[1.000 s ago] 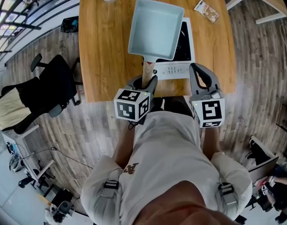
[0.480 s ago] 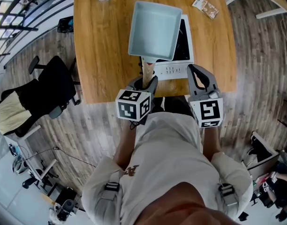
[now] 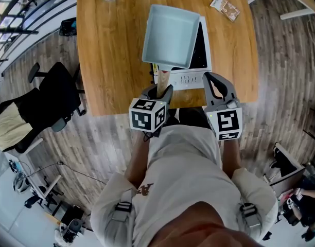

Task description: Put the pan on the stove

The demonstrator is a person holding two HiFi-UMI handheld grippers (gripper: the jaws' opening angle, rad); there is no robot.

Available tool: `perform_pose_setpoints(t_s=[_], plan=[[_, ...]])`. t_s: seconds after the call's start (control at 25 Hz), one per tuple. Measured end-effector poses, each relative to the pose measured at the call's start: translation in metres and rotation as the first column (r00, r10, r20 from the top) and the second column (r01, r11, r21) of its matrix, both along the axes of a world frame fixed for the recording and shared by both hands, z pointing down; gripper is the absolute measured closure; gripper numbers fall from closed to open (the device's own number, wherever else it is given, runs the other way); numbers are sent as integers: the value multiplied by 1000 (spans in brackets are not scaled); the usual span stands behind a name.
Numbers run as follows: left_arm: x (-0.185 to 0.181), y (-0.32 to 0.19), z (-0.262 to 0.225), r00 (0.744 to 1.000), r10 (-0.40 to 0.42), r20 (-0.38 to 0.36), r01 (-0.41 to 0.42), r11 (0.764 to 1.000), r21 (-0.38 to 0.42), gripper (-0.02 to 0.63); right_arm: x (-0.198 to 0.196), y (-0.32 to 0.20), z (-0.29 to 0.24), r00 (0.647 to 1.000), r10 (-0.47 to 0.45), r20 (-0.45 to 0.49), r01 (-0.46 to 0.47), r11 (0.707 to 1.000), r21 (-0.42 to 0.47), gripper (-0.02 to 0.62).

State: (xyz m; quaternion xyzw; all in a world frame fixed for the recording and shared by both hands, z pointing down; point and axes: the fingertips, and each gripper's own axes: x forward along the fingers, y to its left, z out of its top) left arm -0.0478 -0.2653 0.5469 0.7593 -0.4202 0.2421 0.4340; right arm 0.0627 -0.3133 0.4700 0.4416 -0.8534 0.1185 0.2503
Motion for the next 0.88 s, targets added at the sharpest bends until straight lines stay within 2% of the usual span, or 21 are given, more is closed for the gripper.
perform_pose_setpoints(t_s=[0.88], plan=[[13,-2,41,1000,18,-7,-18,996,-86,511,8,-7,39,1000,-2,-22,0,996,-84,580]])
